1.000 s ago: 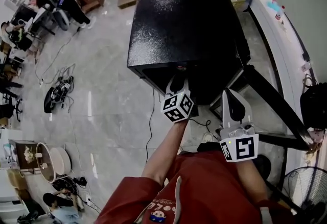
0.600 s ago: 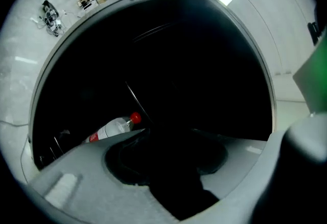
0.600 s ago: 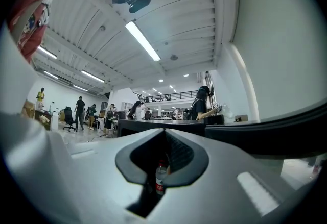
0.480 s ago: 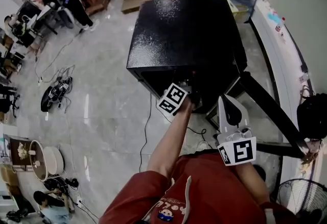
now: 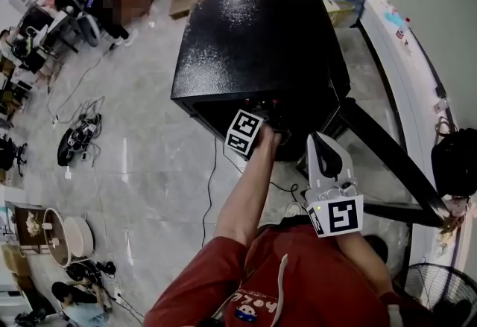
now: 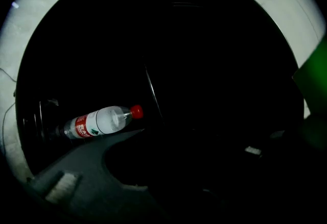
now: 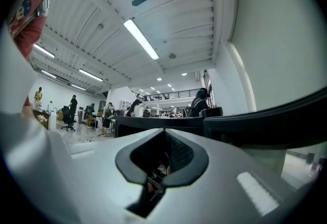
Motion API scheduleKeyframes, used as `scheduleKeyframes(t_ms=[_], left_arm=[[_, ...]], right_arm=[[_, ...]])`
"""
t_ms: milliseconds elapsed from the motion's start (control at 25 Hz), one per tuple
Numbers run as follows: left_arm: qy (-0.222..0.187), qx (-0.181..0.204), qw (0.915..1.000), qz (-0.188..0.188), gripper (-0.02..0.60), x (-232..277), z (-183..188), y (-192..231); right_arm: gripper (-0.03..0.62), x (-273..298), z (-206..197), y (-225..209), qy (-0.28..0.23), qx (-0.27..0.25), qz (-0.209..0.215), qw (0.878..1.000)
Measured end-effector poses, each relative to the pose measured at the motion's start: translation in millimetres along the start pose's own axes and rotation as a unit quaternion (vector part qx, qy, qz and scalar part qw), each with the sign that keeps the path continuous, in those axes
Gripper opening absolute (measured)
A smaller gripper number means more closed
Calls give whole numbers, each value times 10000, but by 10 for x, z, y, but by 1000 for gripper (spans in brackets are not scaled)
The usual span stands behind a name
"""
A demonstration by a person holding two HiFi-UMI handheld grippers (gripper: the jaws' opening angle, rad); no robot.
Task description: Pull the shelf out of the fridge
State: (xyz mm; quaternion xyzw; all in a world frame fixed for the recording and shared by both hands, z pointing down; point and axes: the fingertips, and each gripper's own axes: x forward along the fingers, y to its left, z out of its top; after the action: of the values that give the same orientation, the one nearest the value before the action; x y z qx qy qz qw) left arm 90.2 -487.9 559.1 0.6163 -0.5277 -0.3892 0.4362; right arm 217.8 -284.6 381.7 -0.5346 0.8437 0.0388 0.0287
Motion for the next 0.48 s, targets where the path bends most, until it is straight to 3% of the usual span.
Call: scheduleKeyframes(t_ms=[200, 480], left_arm=[[-298, -374, 9988, -48, 124, 83, 55, 63], [-745, -744, 9936, -415, 67, 166, 106, 42]], right_arm=[[-2, -55, -81, -73, 114, 24, -96, 9999], [-2, -68, -78, -71, 202, 11, -65, 9998]])
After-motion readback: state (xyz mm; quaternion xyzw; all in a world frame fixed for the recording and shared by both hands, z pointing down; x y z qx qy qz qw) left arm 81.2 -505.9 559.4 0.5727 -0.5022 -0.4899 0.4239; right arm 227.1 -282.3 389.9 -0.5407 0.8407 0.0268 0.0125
